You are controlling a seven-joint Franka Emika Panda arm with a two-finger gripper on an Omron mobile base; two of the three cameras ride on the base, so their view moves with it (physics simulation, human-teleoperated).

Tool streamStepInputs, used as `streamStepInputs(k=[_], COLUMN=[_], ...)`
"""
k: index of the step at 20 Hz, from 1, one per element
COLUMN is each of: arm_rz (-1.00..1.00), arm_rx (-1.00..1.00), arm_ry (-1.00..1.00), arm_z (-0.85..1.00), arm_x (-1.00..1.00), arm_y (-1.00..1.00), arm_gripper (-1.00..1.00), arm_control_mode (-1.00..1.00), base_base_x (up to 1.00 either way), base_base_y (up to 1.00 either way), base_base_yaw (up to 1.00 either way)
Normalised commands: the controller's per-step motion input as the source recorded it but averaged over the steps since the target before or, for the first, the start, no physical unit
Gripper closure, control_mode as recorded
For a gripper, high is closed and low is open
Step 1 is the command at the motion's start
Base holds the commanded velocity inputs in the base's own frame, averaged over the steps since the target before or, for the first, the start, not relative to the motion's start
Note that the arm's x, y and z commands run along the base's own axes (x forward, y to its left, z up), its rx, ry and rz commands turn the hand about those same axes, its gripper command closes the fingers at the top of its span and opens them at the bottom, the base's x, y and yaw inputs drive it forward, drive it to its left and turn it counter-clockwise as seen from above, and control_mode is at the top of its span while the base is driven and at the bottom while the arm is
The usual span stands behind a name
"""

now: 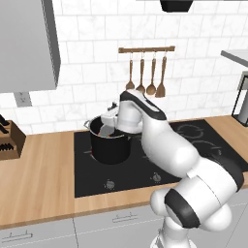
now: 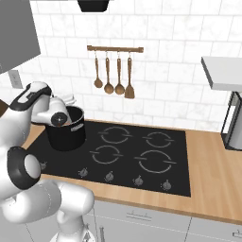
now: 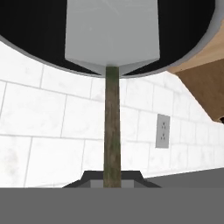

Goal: Put the tomato and squash in the pot. Retrieve the spatula and lightly stir the vegetables in the pot.

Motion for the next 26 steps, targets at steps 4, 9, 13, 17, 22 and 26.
streamStepInputs(k=[4, 9, 13, 17, 22, 26], arm_rz=[0.00, 0.00, 0.00, 0.09, 0.22, 0.17], arm_rx=[0.00, 0.00, 0.00, 0.00, 0.00, 0.00], arm_ry=[0.13, 0.10, 0.00, 0.00, -0.01, 0.00], arm_z=[0.00, 0.00, 0.00, -0.03, -0.10, -0.02], arm_x=[0.00, 0.00, 0.00, 0.00, 0.00, 0.00], arm_y=[0.00, 0.00, 0.00, -0.06, -0.05, -0.03], arm_gripper=[1.00, 1.00, 1.00, 1.00, 1.00, 1.00], arm_control_mode=[-1.00, -1.00, -1.00, -1.00, -1.00, -1.00], base_base_x=[0.00, 0.00, 0.00, 0.00, 0.00, 0.00], base_base_y=[0.00, 0.00, 0.00, 0.00, 0.00, 0.00], base_base_yaw=[0.00, 0.00, 0.00, 0.00, 0.00, 0.00])
